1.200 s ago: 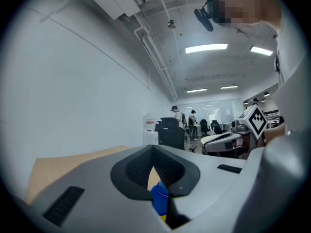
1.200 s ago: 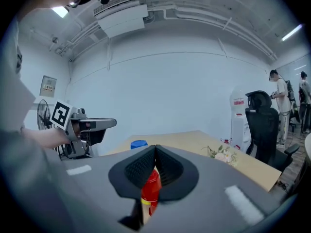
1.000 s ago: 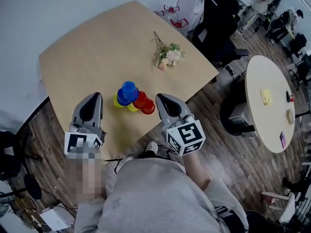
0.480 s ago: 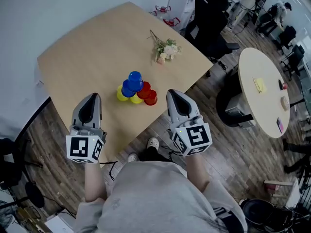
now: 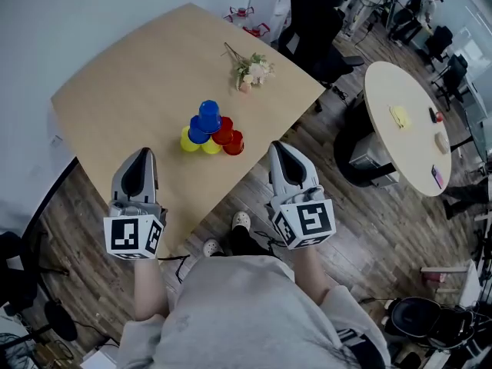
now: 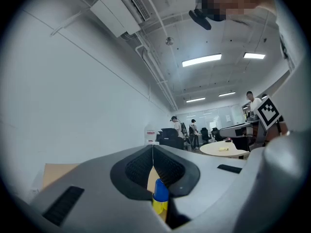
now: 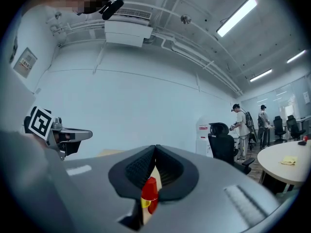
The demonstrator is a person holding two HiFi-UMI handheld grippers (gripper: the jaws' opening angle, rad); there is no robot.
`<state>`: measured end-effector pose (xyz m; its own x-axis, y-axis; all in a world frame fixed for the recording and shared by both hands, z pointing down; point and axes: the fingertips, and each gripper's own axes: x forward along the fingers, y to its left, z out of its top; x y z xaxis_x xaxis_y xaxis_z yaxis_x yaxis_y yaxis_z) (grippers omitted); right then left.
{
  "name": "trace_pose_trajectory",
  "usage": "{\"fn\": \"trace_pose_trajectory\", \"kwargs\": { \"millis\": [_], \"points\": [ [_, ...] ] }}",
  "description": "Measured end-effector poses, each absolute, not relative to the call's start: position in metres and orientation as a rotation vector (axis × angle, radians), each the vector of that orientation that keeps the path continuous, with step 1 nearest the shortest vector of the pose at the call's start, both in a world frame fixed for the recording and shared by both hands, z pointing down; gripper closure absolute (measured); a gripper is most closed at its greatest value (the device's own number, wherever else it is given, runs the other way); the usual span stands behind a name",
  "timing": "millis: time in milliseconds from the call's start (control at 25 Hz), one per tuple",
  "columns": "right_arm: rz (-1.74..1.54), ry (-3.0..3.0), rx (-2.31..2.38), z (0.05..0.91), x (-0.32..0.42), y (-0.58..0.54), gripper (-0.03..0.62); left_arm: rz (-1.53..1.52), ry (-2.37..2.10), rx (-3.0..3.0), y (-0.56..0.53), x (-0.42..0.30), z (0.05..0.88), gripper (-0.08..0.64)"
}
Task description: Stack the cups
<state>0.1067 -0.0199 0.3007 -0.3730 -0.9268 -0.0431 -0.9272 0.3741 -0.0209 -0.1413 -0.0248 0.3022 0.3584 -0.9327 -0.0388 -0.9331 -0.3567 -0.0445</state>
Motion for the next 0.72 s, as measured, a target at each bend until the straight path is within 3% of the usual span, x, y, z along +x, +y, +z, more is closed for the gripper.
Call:
{"fn": "trace_pose_trajectory", "kwargs": {
  "millis": [720],
  "points": [
    [0.033, 2.515, -1.797, 0.298, 0.115, 0.014, 0.58, 0.025, 1.697, -2.566, -0.005, -0.133, 0.301, 0.551]
  ]
}}
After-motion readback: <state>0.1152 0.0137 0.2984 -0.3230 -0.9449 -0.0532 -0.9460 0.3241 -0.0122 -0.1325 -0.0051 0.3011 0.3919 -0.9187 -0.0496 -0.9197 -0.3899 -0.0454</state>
